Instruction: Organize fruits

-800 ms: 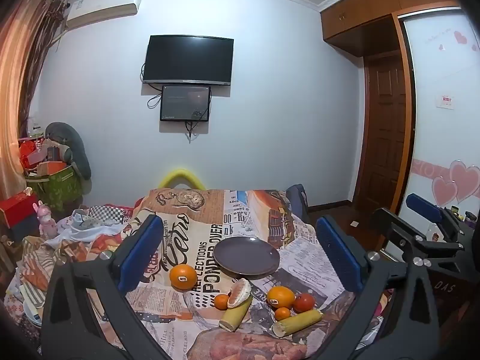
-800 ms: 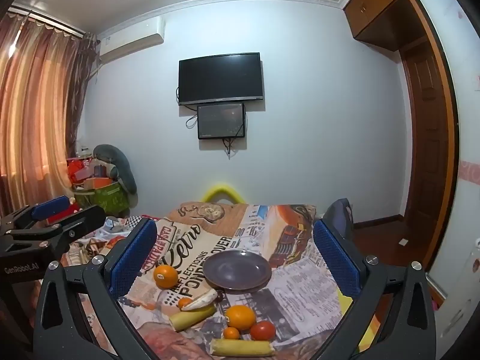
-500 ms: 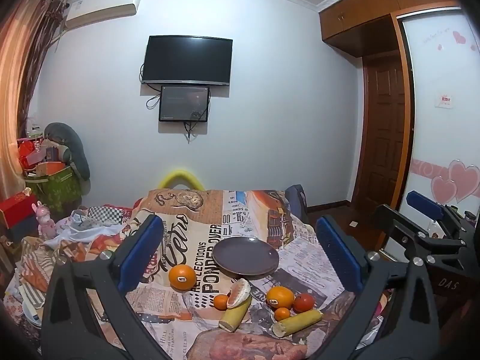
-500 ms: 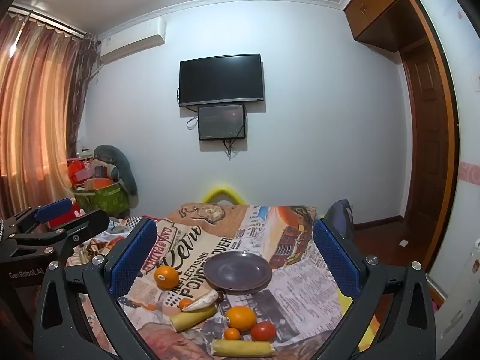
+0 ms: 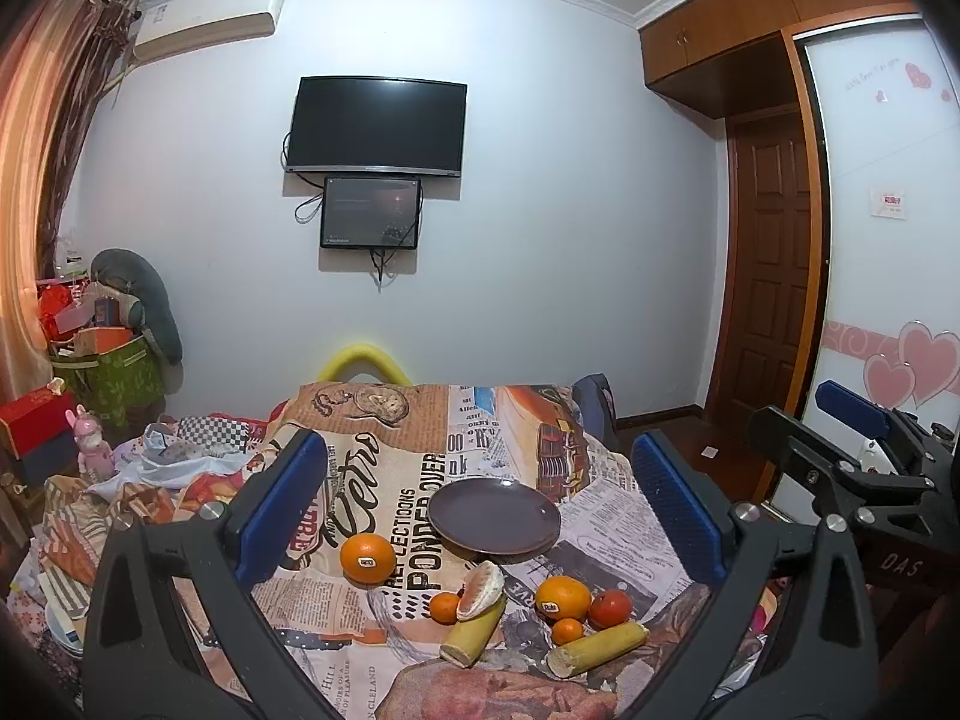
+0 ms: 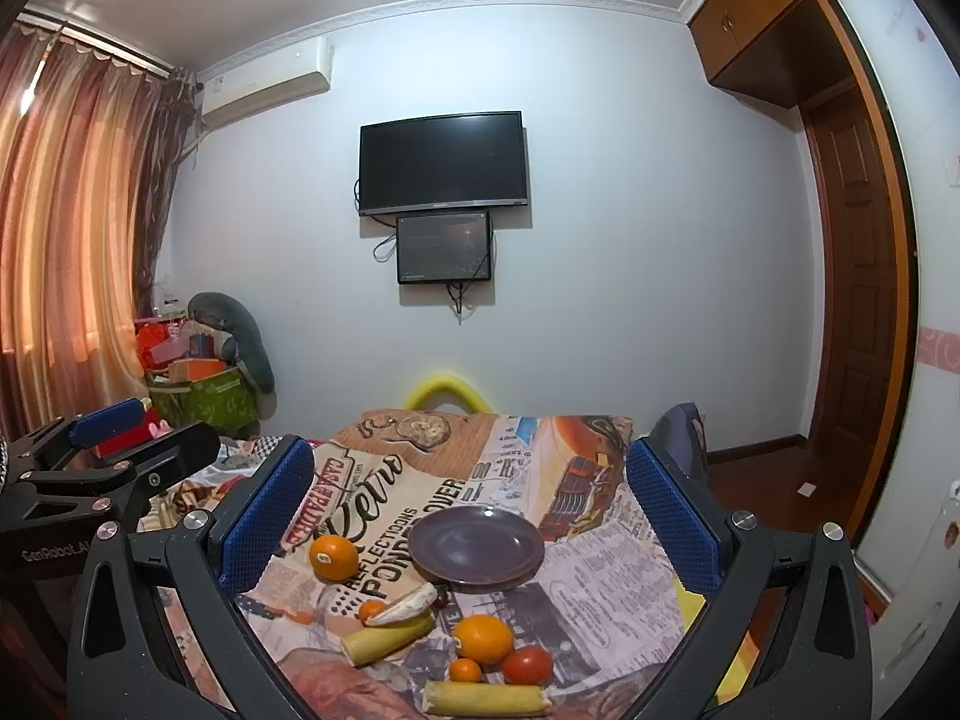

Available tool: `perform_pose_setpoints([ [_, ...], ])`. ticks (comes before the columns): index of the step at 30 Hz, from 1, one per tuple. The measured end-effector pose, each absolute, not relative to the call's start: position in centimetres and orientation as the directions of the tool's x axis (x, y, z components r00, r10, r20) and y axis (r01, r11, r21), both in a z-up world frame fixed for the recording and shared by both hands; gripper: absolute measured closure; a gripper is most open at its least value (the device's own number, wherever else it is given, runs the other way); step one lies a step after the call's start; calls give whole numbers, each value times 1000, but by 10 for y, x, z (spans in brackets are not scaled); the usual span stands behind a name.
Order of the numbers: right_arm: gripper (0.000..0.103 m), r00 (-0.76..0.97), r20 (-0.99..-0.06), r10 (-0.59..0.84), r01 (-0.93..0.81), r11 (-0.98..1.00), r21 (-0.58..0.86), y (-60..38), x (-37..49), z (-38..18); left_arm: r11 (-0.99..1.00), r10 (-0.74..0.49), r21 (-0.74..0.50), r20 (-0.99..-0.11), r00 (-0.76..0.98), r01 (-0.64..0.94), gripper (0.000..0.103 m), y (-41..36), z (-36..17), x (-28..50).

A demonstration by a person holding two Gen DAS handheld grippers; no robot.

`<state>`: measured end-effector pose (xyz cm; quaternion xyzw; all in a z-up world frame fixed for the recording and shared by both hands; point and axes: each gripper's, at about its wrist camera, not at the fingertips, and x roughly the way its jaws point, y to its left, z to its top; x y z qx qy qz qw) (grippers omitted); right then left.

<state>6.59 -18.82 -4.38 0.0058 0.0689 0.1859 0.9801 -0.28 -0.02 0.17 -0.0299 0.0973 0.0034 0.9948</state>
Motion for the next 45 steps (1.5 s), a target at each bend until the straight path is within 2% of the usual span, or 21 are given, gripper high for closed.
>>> perform_pose_setpoints([
  [45,0,918,-140,371,-369,929,43,-184,68,-47,998,-4,-59,-189,982,-7,0,-1,1,-6],
])
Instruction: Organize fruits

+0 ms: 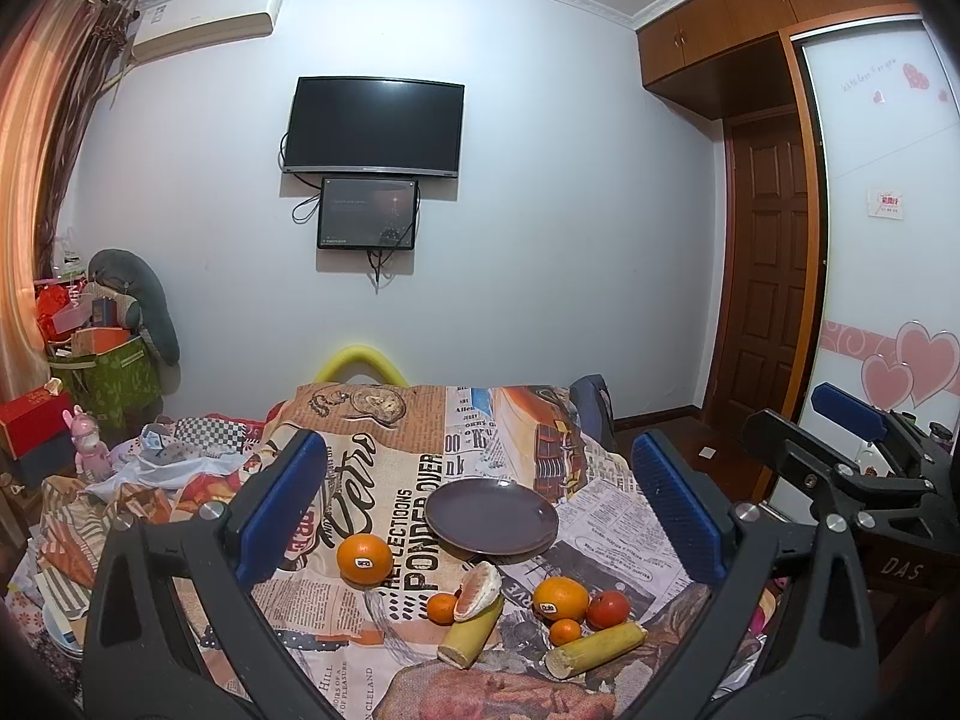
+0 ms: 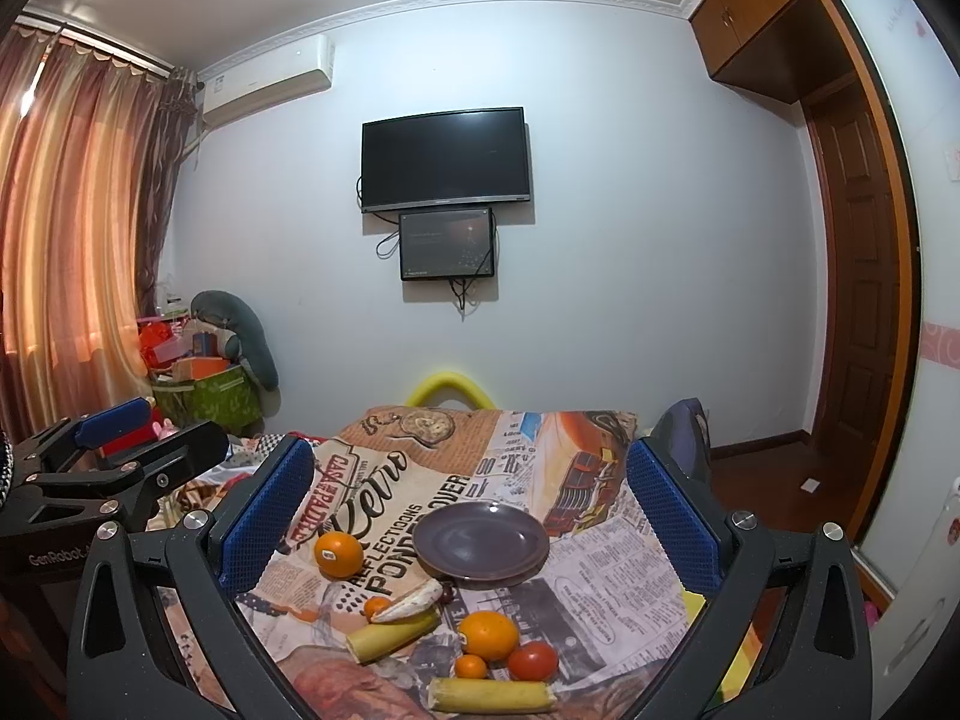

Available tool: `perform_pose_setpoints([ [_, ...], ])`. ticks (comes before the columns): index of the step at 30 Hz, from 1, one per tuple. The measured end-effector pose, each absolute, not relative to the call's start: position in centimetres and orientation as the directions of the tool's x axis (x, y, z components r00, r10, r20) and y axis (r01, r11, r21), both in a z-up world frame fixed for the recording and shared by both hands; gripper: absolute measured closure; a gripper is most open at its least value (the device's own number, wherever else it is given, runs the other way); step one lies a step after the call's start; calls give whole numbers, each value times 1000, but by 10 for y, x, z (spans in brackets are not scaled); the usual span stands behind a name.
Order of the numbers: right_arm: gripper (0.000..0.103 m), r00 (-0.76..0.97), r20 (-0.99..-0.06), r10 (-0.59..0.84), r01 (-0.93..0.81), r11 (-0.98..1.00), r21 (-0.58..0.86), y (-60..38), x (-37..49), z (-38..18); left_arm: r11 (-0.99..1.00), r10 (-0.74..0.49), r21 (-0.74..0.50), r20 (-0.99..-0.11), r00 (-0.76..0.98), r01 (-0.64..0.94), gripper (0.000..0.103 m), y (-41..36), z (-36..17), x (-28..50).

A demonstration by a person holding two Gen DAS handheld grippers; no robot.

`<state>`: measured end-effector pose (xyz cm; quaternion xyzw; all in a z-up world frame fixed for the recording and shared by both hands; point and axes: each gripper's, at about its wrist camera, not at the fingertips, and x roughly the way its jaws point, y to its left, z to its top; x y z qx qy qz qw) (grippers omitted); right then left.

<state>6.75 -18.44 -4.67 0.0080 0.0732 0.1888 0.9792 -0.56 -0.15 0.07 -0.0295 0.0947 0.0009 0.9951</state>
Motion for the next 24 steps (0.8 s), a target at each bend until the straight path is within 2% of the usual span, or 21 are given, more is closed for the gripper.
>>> perform_pose_setpoints([
  [19,0,915,-152,374,-371,927,46,-182,70,-49,998,0,-60,-199,980,-12,0,-1,-5,0],
  [24,0,908,-203,366,-367,930,35,-180,84,-57,998,-9,-66,-223,975,-5,0,3,-12,11],
])
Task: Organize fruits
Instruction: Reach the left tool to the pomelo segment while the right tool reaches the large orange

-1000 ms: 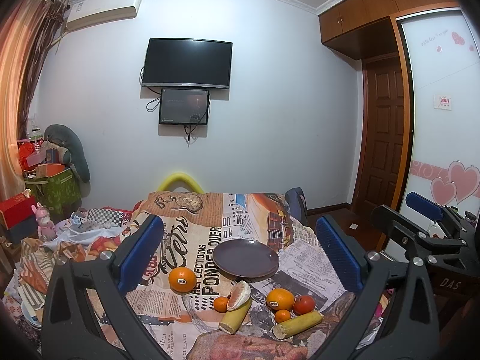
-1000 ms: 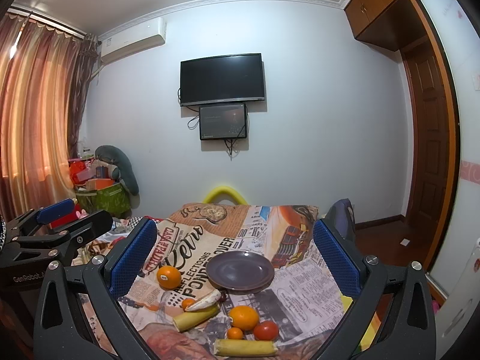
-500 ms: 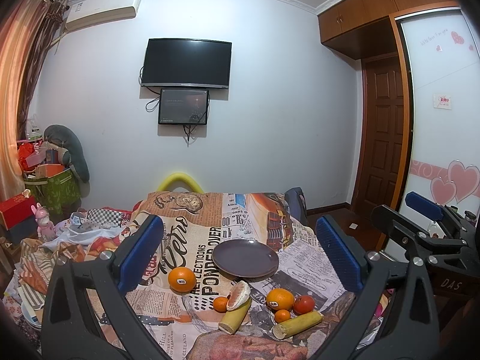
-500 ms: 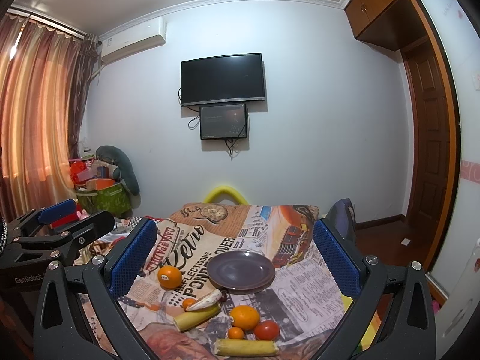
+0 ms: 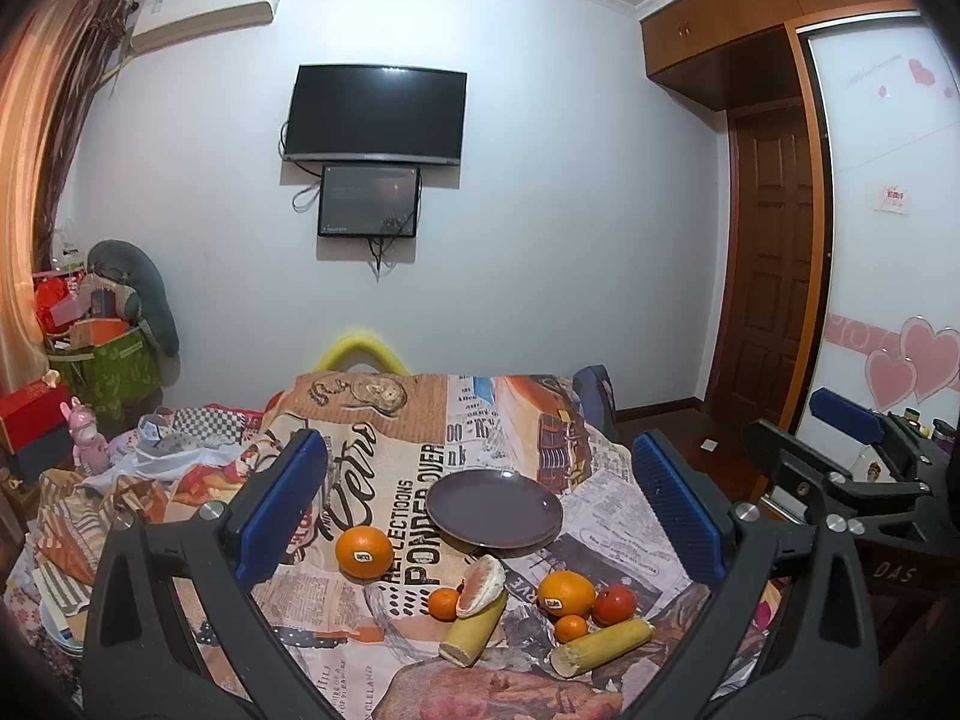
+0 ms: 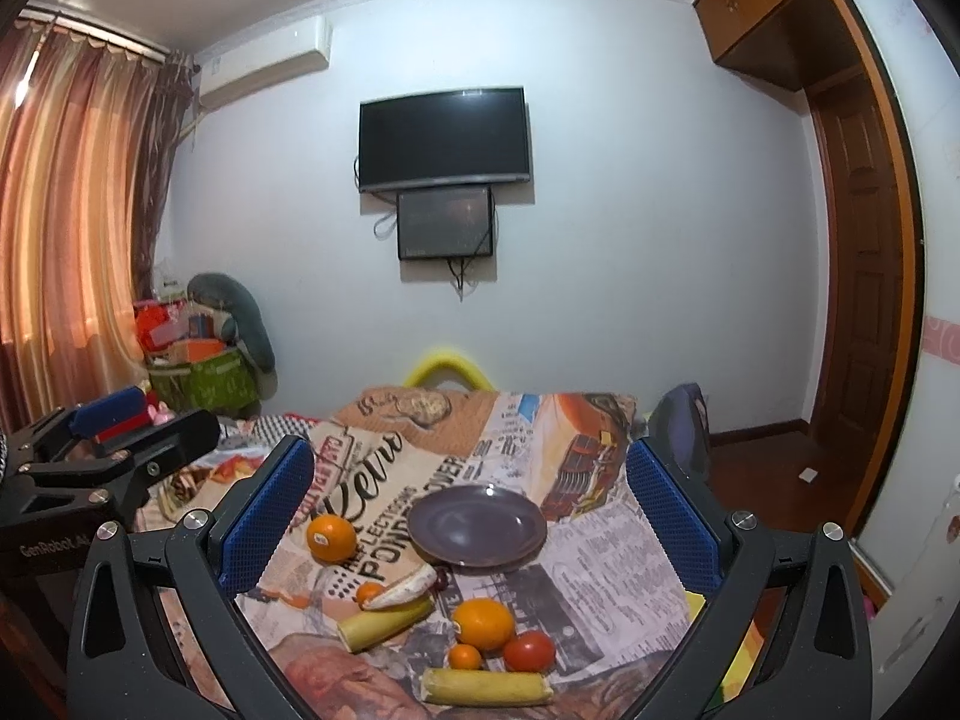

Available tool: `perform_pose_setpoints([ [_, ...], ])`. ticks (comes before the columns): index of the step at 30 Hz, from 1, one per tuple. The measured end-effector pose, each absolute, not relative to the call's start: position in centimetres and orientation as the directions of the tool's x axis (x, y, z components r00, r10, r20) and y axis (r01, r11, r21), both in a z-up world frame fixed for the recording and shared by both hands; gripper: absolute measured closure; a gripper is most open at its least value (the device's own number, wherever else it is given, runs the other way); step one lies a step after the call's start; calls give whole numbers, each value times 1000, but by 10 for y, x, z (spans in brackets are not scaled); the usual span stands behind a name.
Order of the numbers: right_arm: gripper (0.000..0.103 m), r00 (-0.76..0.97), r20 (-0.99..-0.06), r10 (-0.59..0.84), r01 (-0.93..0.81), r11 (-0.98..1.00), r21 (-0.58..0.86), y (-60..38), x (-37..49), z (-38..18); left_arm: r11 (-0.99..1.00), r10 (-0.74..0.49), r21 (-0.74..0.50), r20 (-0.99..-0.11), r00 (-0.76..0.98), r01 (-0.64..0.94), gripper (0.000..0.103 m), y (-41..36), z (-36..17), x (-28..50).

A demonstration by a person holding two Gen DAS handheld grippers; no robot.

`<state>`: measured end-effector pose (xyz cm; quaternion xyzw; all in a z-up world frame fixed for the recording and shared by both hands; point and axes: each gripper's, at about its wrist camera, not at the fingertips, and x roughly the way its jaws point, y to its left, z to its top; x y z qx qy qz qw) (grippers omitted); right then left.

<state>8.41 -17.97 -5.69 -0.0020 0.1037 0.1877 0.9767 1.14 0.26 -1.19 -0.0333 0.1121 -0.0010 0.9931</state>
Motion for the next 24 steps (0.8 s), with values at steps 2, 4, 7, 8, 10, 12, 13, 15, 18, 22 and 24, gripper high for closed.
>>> perform_pose_setpoints([
  [2,0,903,-228,365,-367,929,35,-180,90,-63,998,-13,-70,-239,971,-4,0,5,-17,19],
  [4,0,894,-268,359,-365,931,29,-179,103,-73,997,-13,-72,-267,964,-6,0,10,-24,29],
  [7,0,883,-321,343,-356,934,19,-179,119,-90,997,-20,-75,-321,947,-4,0,15,-36,45],
  [8,0,879,-332,342,-356,934,19,-179,123,-92,997,-18,-75,-340,940,-8,0,17,-40,50],
  [10,0,863,-375,339,-358,934,22,-180,133,-103,997,-3,-71,-381,925,-26,0,22,-52,62],
  [12,3,840,-417,346,-369,929,29,-180,143,-114,997,14,-59,-421,907,-43,0,25,-62,73],
  [13,6,829,-436,351,-376,926,32,-181,146,-117,997,22,-54,-443,896,-52,0,27,-69,80],
  [15,10,798,-477,367,-397,917,42,-180,153,-126,997,21,-56,-474,880,-54,0,29,-80,89],
  [18,14,755,-534,381,-419,906,54,-179,164,-141,996,10,-68,-529,849,-53,2,34,-98,105],
  [22,27,695,-604,390,-445,893,64,-175,177,-160,994,-12,-92,-604,797,-55,11,42,-123,127],
  [24,30,662,-633,402,-460,884,80,-173,185,-170,992,-27,-112,-639,769,-58,12,47,-138,138],
])
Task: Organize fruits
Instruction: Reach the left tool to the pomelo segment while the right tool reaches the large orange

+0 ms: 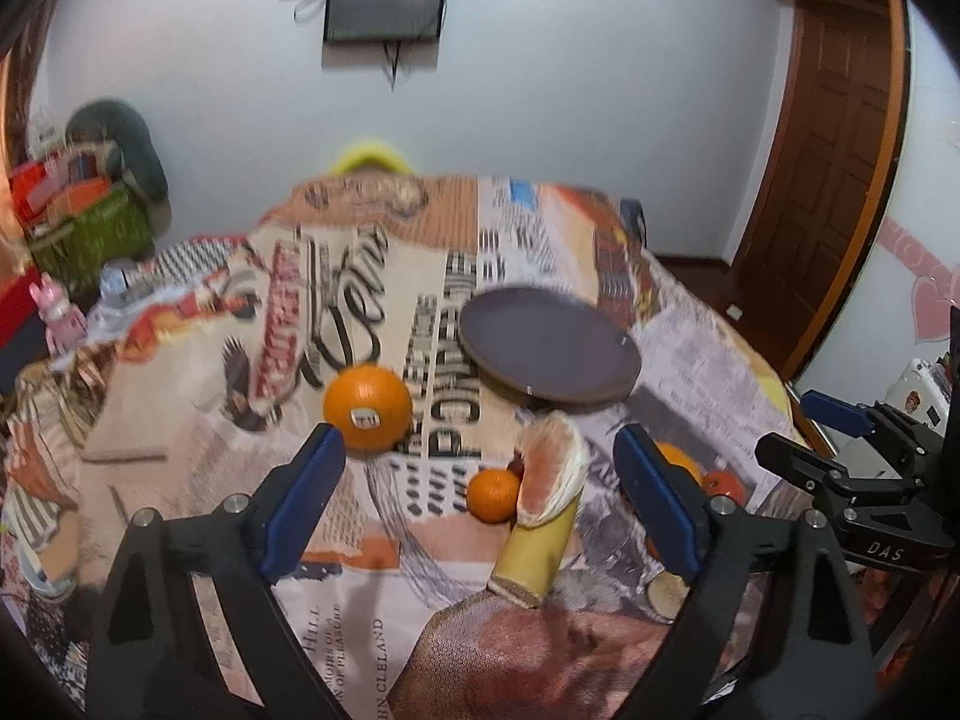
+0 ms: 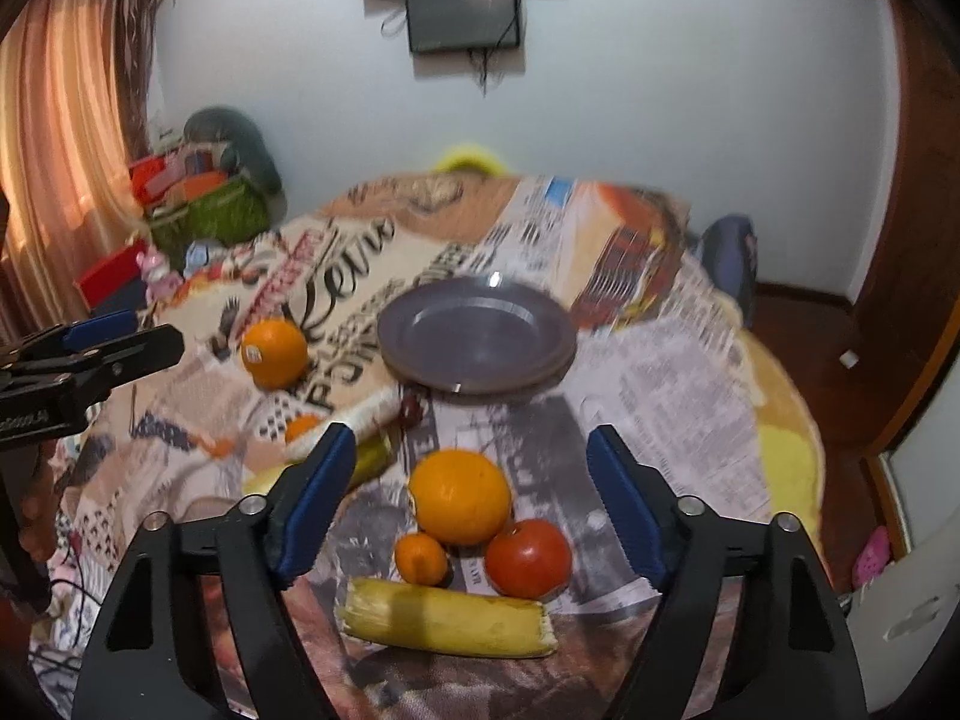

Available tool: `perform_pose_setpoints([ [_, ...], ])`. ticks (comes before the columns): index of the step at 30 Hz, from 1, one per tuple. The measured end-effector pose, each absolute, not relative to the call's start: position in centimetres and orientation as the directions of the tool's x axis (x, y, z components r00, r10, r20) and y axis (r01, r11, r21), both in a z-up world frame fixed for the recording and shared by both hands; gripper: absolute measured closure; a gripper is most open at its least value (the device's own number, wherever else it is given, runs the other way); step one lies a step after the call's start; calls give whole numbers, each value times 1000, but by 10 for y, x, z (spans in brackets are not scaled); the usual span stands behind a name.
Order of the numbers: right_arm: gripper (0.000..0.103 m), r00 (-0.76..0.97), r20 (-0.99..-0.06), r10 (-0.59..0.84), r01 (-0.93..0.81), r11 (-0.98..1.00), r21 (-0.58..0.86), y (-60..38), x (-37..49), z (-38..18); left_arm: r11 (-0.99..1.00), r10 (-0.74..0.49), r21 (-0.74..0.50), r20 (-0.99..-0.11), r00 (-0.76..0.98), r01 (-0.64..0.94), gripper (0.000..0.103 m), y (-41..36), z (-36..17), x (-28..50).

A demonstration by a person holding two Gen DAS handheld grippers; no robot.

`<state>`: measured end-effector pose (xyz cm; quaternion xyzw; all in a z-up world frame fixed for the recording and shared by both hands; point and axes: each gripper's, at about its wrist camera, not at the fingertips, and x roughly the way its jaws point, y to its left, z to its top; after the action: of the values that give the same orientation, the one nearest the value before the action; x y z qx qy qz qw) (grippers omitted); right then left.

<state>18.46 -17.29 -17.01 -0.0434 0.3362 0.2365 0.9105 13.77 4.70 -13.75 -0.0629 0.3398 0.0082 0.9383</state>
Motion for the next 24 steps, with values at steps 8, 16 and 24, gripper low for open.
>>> perform_pose_setpoints([
  [8,36,552,-715,428,-495,859,133,-162,213,-205,987,-61,-145,-718,694,-63,17,56,-173,165],
  [16,36,500,-762,412,-508,852,128,-151,233,-229,990,-118,-138,-733,670,24,17,40,-180,188],
  [24,36,448,-785,428,-518,840,163,-152,245,-245,987,-162,-136,-767,620,89,23,20,-195,213],
])
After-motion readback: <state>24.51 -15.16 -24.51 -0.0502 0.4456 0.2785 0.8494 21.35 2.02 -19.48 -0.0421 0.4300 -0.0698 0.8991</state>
